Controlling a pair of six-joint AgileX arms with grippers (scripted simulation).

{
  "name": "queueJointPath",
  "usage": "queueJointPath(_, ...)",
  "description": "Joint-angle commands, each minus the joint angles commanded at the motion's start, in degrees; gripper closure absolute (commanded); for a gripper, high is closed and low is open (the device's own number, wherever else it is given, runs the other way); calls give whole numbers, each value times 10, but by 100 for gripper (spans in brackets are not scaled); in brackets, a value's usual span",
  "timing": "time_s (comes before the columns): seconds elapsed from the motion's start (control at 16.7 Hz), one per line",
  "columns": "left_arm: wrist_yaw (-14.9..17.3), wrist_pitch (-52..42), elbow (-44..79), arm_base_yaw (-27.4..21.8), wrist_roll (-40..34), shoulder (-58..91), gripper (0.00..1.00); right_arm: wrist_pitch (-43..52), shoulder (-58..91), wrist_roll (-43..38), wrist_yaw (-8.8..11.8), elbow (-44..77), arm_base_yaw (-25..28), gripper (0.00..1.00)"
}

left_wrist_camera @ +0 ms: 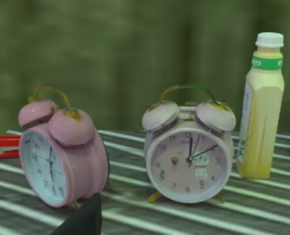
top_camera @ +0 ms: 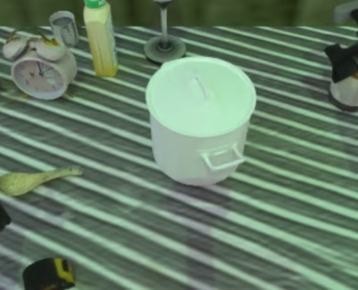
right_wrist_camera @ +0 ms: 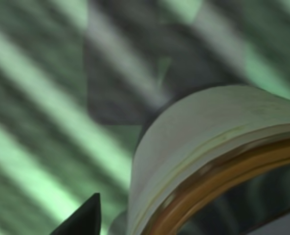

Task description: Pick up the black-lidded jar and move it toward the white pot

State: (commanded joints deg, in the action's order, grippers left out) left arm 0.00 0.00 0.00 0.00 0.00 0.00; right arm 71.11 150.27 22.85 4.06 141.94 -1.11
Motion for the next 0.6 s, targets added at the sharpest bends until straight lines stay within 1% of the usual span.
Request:
queueJointPath(0.24, 0, 0, 0, 0, 0, 0, 0, -5, 0, 0, 0, -5, 0, 0)
queueJointPath(0.6, 0, 0, 0, 0, 0, 0, 0, -5, 0, 0, 0, -5, 0, 45)
